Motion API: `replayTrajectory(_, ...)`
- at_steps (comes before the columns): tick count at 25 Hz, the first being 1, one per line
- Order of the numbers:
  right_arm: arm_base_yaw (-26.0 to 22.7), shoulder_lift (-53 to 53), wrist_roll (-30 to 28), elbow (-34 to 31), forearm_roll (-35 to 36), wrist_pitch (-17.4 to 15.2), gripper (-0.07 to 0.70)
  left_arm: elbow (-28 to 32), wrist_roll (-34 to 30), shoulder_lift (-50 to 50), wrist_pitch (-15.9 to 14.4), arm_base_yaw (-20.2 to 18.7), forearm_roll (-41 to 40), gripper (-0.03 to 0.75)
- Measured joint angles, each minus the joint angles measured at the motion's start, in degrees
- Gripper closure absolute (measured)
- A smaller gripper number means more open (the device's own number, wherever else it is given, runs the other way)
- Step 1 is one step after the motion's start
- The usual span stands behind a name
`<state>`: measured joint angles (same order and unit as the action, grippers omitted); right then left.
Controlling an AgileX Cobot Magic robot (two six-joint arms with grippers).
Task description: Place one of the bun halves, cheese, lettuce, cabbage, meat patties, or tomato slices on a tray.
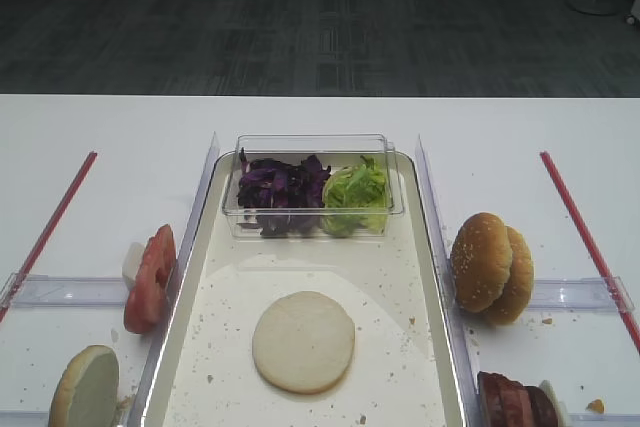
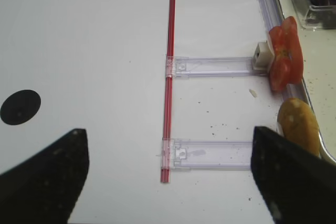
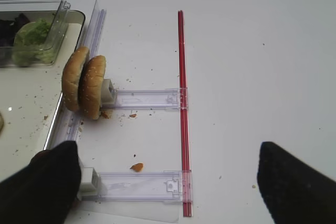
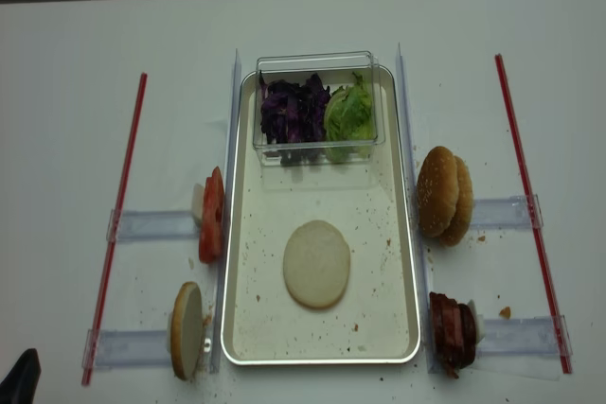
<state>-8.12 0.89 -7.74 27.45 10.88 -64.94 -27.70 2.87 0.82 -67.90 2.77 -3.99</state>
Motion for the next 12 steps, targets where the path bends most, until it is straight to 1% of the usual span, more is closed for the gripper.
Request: replayTrajectory(12,0.00,0.00,0.23,0.00,0.00,0.00,-0.060,0.00,0.00,0.00,0.00,0.00,0.00,0.139)
